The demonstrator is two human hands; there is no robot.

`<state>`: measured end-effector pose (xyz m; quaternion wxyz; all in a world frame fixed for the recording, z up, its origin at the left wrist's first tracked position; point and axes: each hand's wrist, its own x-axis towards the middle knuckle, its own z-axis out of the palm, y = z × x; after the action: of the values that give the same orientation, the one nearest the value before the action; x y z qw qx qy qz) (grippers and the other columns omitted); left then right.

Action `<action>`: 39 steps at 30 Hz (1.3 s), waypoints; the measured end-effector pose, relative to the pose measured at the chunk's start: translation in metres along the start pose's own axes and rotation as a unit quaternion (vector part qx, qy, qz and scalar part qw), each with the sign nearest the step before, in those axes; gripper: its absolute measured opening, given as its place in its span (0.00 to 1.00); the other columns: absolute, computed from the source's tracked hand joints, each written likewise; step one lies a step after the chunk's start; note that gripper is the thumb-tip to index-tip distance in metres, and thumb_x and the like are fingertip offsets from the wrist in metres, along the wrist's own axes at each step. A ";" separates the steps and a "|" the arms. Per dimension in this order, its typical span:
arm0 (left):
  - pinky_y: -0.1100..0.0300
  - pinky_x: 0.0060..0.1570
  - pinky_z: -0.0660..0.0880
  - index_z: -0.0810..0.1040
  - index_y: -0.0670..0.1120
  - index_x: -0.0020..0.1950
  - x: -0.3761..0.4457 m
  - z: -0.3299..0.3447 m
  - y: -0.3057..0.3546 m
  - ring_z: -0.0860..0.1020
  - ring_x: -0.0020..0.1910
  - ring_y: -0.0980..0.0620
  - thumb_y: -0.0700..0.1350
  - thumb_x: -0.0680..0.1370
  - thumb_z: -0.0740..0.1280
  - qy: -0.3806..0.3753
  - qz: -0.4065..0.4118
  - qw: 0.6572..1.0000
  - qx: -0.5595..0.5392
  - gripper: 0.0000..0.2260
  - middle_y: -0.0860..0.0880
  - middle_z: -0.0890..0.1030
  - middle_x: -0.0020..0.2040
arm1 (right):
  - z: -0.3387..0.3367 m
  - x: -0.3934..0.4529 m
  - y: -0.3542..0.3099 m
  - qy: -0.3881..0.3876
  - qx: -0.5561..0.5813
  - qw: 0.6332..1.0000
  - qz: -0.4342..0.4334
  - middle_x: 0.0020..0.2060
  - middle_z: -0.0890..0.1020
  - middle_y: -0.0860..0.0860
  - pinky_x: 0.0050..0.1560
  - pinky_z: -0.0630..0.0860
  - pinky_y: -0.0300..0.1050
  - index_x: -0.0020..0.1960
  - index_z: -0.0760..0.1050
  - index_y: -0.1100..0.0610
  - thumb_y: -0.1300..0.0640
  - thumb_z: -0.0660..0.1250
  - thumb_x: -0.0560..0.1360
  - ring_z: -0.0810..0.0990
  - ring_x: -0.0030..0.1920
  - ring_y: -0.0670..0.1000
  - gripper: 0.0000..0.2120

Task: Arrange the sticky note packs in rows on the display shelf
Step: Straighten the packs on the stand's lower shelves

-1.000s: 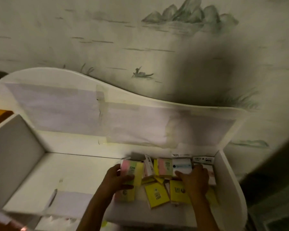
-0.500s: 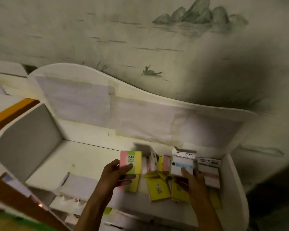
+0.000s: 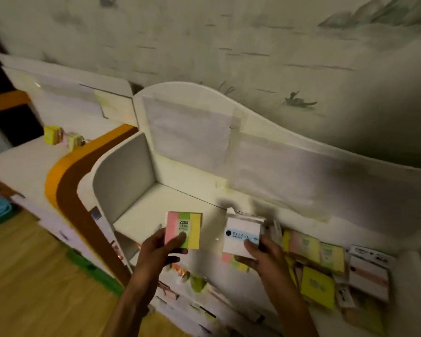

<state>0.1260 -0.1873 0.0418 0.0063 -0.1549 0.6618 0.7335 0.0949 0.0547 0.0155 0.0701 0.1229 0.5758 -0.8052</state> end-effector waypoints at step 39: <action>0.39 0.57 0.77 0.79 0.50 0.59 0.158 -0.583 0.076 0.83 0.51 0.45 0.43 0.77 0.70 0.178 0.036 0.983 -0.037 0.12 0.50 0.85 0.51 | 0.618 0.062 0.203 -0.170 -0.052 0.982 0.061 0.56 0.83 0.54 0.55 0.81 0.51 0.63 0.75 0.53 0.62 0.68 0.77 0.85 0.52 0.52 0.15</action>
<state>0.0868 -0.7950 0.0341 -0.1438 -0.2589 0.6300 0.7179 0.0144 -0.5932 0.0027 0.2223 0.0148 0.5879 -0.7777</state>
